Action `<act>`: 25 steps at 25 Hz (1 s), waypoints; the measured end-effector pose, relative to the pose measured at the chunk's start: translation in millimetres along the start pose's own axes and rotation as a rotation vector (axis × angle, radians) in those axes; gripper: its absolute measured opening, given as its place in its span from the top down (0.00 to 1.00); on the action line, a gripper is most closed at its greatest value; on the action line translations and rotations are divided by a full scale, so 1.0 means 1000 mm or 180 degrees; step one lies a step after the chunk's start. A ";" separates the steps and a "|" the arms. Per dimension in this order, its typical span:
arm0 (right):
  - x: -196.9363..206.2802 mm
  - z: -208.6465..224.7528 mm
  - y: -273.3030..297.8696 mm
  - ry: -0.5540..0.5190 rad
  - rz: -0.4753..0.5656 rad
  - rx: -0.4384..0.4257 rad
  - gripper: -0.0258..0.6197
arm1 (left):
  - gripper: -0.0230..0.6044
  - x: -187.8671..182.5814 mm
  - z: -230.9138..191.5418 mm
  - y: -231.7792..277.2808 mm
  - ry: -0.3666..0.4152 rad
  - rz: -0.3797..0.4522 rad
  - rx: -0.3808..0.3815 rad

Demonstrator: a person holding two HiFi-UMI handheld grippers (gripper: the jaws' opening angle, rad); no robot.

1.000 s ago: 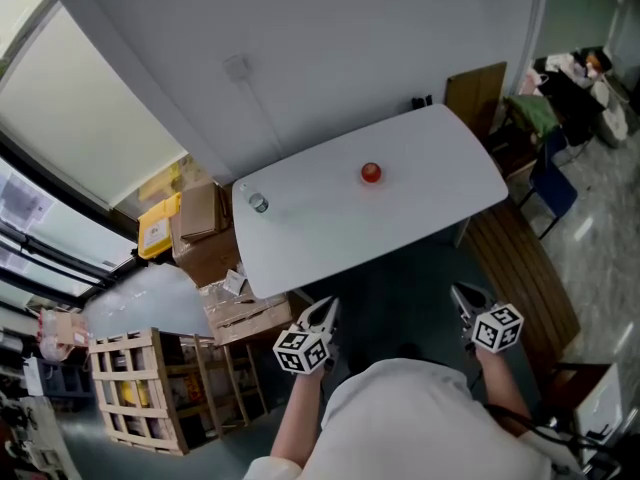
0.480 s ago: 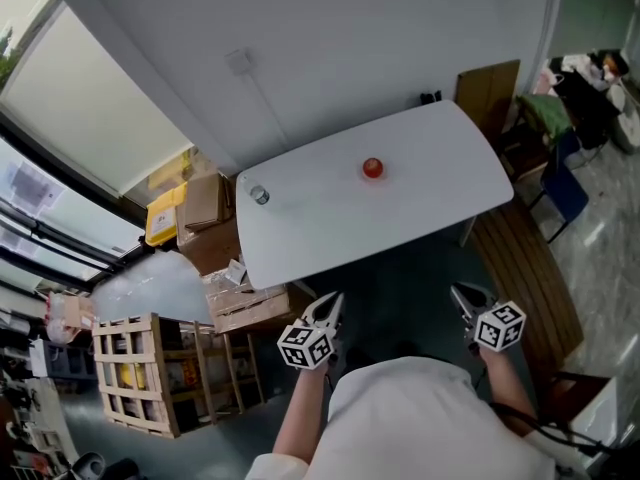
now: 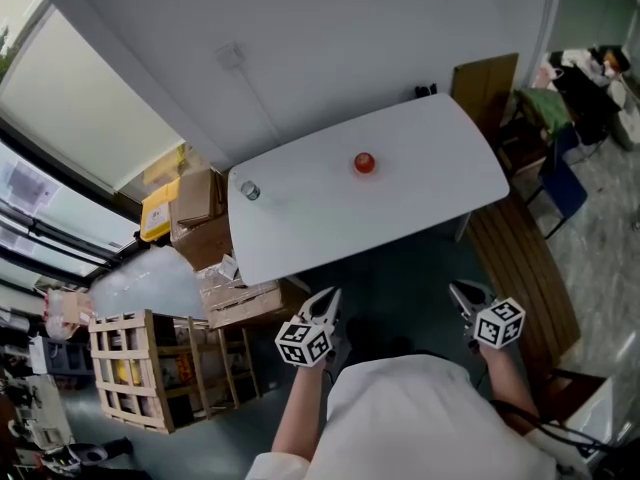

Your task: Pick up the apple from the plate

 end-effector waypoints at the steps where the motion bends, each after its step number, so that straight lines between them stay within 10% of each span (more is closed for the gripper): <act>1: 0.000 0.001 0.002 0.0003 -0.0001 0.0001 0.90 | 0.96 -0.001 -0.001 0.002 -0.0004 -0.0001 -0.0001; 25: -0.029 -0.002 0.098 0.0095 0.0089 0.0547 0.90 | 0.96 -0.059 -0.097 0.083 0.0164 -0.0303 0.0530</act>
Point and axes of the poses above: the fingertips, and each gripper's own axes: y forward along the fingers, z to its right, x out of its underside, the point moved 4 cm from there along -y, backward along the fingers, and after that the axes turned 8 degrees about z, right-handed, at the moved point
